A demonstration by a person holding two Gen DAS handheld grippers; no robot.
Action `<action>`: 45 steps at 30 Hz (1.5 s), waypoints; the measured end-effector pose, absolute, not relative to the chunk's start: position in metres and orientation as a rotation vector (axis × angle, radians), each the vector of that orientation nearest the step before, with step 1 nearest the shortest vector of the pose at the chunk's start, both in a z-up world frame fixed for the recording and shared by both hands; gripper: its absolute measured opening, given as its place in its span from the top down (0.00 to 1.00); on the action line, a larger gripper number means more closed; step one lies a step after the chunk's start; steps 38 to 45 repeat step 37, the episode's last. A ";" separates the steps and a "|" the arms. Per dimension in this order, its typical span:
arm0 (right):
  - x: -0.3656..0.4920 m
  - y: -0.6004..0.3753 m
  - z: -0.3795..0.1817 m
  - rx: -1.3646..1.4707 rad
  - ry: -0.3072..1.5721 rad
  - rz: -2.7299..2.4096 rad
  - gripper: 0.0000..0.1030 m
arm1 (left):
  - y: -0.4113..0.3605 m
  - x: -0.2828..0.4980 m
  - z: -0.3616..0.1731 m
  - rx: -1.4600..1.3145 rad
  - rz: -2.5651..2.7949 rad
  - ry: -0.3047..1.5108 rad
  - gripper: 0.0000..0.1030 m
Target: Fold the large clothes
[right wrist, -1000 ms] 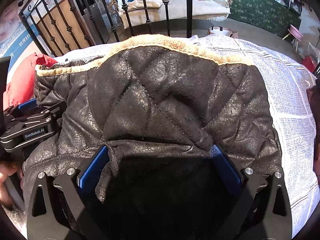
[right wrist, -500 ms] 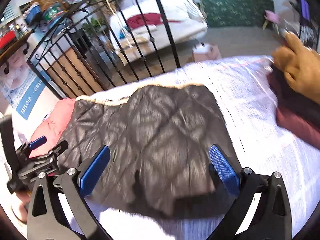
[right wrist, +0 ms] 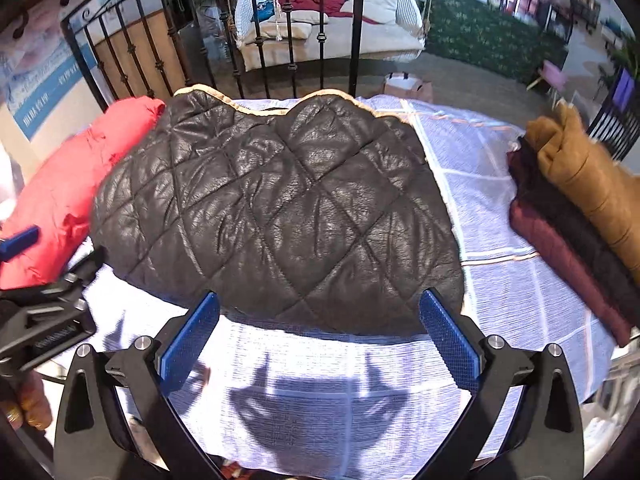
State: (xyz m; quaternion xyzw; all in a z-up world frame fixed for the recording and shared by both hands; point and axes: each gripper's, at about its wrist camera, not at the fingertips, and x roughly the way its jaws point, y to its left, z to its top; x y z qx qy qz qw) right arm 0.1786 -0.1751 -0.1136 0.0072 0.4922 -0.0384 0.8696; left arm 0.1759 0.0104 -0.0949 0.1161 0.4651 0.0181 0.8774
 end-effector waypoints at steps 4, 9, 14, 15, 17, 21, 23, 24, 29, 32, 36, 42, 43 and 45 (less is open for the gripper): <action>0.174 -0.176 -0.109 0.008 1.013 -0.102 0.05 | 0.014 0.169 -0.097 0.210 0.015 1.000 0.06; 0.169 -0.176 -0.109 -0.013 1.013 -0.125 0.05 | 0.012 0.161 -0.100 0.223 -0.011 0.995 0.06; 0.166 -0.173 -0.115 -0.044 1.032 -0.142 0.05 | 0.012 0.158 -0.104 0.228 -0.018 1.010 0.06; 0.166 -0.172 -0.116 -0.044 1.035 -0.142 0.05 | 0.012 0.158 -0.105 0.224 -0.020 1.012 0.06; 0.166 -0.171 -0.118 -0.049 1.039 -0.146 0.05 | 0.013 0.158 -0.105 0.218 -0.027 1.017 0.06; 0.165 -0.171 -0.121 -0.044 1.041 -0.143 0.05 | 0.014 0.158 -0.105 0.191 -0.058 0.999 0.06; 0.165 -0.170 -0.121 -0.043 1.040 -0.144 0.05 | 0.014 0.158 -0.104 0.192 -0.049 0.986 0.06; 0.165 -0.170 -0.122 -0.043 1.041 -0.145 0.05 | 0.012 0.159 -0.104 0.199 -0.051 0.987 0.06; 0.166 -0.170 -0.120 -0.044 1.035 -0.151 0.05 | 0.009 0.162 -0.104 0.228 -0.026 0.989 0.06; 0.167 -0.171 -0.120 -0.044 1.036 -0.152 0.05 | 0.011 0.164 -0.107 0.222 -0.031 1.012 0.06; 0.168 -0.172 -0.120 -0.042 1.036 -0.150 0.05 | 0.013 0.164 -0.107 0.217 -0.025 1.012 0.06; 0.167 -0.172 -0.119 -0.039 1.036 -0.150 0.05 | 0.013 0.165 -0.107 0.216 -0.023 1.012 0.06; 0.167 -0.172 -0.119 -0.039 1.036 -0.150 0.05 | 0.013 0.165 -0.107 0.216 -0.023 1.012 0.06; 0.167 -0.172 -0.119 -0.039 1.036 -0.150 0.05 | 0.013 0.165 -0.107 0.216 -0.023 1.012 0.06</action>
